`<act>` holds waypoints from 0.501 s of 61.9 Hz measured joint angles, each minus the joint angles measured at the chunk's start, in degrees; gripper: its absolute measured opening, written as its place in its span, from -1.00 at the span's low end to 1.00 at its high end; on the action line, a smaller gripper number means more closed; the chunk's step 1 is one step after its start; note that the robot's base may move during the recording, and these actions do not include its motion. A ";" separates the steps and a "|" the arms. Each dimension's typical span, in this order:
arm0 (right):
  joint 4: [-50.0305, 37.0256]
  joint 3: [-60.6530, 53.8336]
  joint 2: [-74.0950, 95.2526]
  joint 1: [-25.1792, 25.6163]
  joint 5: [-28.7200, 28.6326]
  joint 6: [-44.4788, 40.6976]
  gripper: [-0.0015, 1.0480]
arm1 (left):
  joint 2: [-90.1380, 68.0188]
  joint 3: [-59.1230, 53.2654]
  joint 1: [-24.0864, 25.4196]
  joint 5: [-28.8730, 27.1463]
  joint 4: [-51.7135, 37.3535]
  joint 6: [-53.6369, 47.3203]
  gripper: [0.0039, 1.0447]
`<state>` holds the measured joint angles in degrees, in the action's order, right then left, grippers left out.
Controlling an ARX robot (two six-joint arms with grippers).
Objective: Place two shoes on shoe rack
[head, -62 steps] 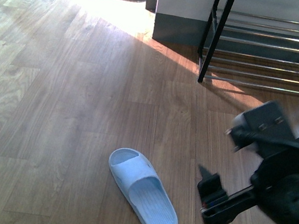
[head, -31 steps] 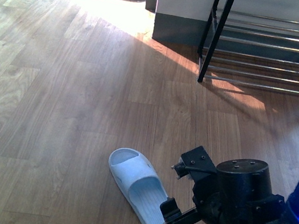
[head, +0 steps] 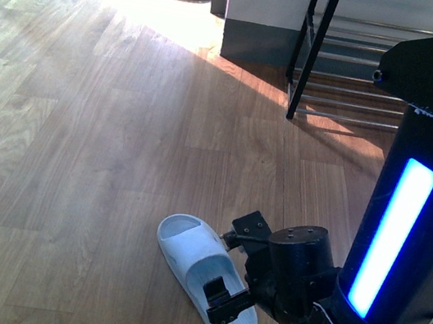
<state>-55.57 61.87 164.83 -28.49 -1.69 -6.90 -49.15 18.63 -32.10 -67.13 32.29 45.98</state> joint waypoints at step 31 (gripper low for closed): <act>6.60 14.97 8.85 -1.88 1.44 1.31 0.82 | 0.00 0.00 0.00 0.00 0.00 0.00 -0.97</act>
<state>-48.97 76.84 173.69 -30.37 -0.25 -5.58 -49.15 18.63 -32.10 -67.13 32.29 45.98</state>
